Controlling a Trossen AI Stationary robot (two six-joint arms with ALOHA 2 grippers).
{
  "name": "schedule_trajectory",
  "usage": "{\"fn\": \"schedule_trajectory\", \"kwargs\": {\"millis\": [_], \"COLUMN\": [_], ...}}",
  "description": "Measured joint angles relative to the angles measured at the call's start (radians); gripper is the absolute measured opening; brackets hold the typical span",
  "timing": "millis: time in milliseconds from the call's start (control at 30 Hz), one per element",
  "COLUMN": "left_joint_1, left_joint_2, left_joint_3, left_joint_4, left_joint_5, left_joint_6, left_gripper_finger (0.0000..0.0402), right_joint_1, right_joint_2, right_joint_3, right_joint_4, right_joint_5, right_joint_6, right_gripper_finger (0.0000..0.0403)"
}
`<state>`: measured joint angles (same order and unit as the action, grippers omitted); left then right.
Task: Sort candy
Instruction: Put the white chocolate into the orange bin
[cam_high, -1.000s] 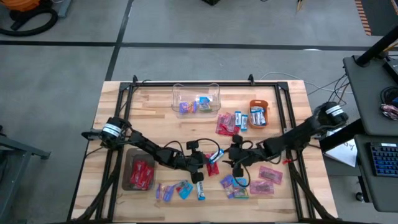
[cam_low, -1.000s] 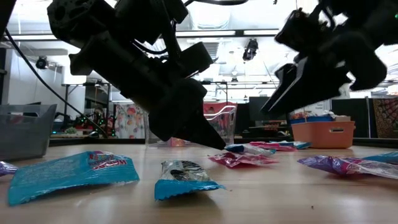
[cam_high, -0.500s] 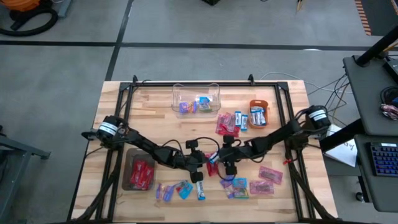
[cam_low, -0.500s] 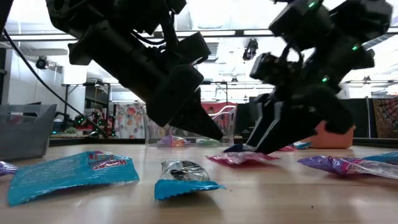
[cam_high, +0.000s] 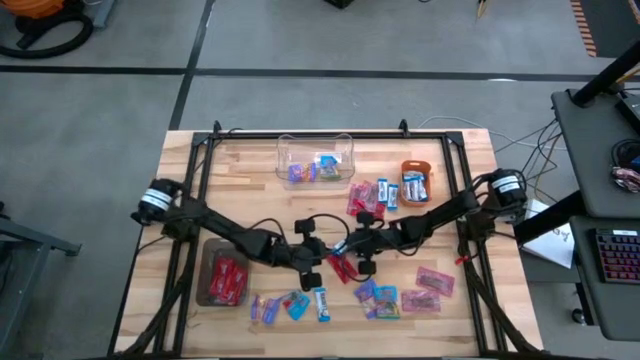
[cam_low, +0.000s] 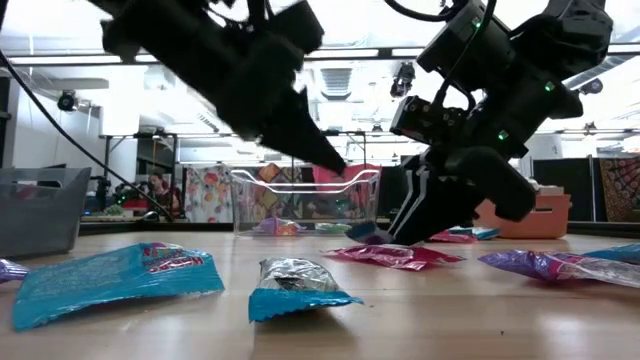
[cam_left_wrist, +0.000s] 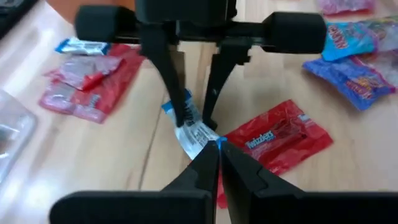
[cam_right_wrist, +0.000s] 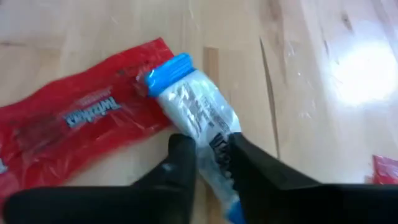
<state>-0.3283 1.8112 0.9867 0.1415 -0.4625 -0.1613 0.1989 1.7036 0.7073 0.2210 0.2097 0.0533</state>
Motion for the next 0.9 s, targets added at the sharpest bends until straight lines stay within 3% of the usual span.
{"fn": "schedule_trajectory", "kwargs": {"millis": [67, 133, 400, 633, 767, 900], "left_joint_1": [0.0, 0.0, -0.009, -0.023, -0.032, -0.038], "left_joint_2": [-0.036, -0.073, -0.189, -0.212, -0.211, -0.211], "left_joint_3": [0.0, 0.0, 0.0, 0.0, 0.0, 0.0], "left_joint_4": [-0.032, -0.063, -0.167, -0.172, -0.199, -0.211], "left_joint_5": [0.0, 0.0, 0.0, 0.0, 0.001, 0.001], "left_joint_6": [0.011, 0.016, 0.014, 0.014, 0.011, -0.006], "left_gripper_finger": [0.0001, 0.0001, 0.0001, 0.0001, 0.0001, 0.0001], "right_joint_1": [0.0, 0.0, 0.0, -0.001, -0.009, -0.024], "right_joint_2": [-0.016, -0.034, -0.149, -0.231, -0.241, -0.22], "right_joint_3": [0.0, -0.002, -0.005, -0.005, -0.004, -0.001], "right_joint_4": [-0.01, -0.019, -0.028, -0.073, -0.076, -0.077], "right_joint_5": [-0.011, -0.031, -0.042, -0.039, -0.119, -0.14], "right_joint_6": [-0.005, -0.017, -0.028, -0.061, -0.089, -0.069], "right_gripper_finger": [0.0033, 0.0017, 0.0008, 0.0009, 0.0027, 0.0086]}}
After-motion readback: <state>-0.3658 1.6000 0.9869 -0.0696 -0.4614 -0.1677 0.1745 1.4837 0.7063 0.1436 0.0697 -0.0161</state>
